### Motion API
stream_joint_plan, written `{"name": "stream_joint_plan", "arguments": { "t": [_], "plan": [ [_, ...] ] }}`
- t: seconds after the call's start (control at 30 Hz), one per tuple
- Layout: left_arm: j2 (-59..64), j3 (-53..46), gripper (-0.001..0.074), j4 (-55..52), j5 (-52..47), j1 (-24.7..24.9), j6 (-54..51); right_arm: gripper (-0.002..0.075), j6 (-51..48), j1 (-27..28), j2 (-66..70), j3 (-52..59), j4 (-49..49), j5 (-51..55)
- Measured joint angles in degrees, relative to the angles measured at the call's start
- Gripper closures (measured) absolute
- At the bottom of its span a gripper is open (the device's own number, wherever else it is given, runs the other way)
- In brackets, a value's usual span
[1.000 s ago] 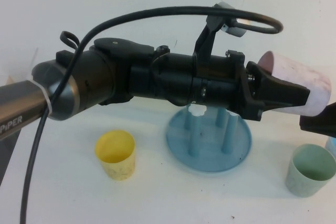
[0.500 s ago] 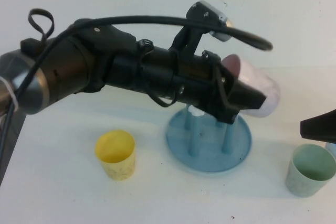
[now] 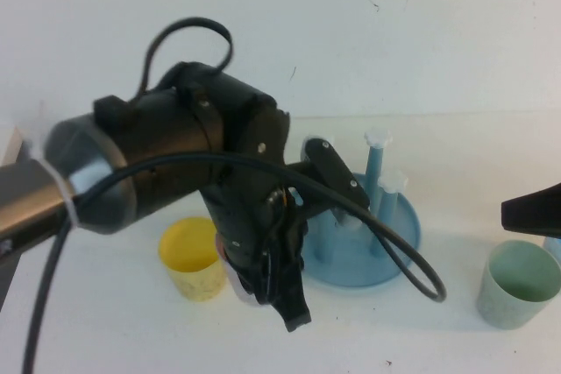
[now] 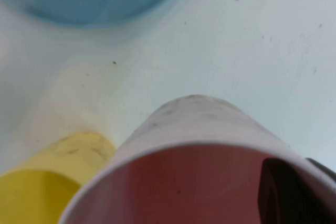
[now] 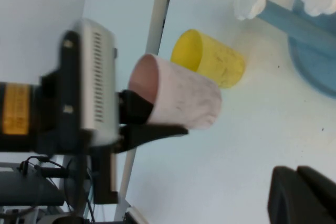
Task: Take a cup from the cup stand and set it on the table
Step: Place the cup on the table
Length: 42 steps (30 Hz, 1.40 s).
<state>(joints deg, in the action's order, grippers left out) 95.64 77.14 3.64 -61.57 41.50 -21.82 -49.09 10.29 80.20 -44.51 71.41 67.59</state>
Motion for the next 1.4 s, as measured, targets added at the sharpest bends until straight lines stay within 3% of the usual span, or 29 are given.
{"name": "stream_joint_plan", "arguments": {
  "t": [0.37,0.83,0.93,1.1,1.17,1.27,1.4],
  "plan": [
    [11.73,0.0,0.0718,-5.32,0.55,1.05,4.41,0.0727,-1.96,0.0,0.0,0.0,0.0,0.0],
    [13.74,0.04,0.0703,-4.68,6.52,1.05,5.66,0.0727,-2.14,0.0,0.0,0.0,0.0,0.0],
    [13.74,0.04,0.0589,-3.64,6.95,1.05,5.66,0.0727,-2.14,0.0,0.0,0.0,0.0,0.0],
    [13.74,0.25,0.0289,-3.64,7.61,1.05,5.95,0.0727,-2.51,0.0,0.0,0.0,0.1,0.0],
    [13.46,0.88,0.0246,-3.33,7.22,1.05,6.97,0.0727,-3.03,0.0,0.0,0.0,0.1,0.0],
    [11.88,2.61,0.0271,-3.33,6.32,1.16,8.44,0.0727,-4.33,0.0,0.0,0.0,0.68,0.0],
    [7.17,3.92,0.0392,-3.64,5.56,2.27,9.01,0.0727,-8.45,0.0,-1.29,0.09,2.57,0.0]
  ]
}}
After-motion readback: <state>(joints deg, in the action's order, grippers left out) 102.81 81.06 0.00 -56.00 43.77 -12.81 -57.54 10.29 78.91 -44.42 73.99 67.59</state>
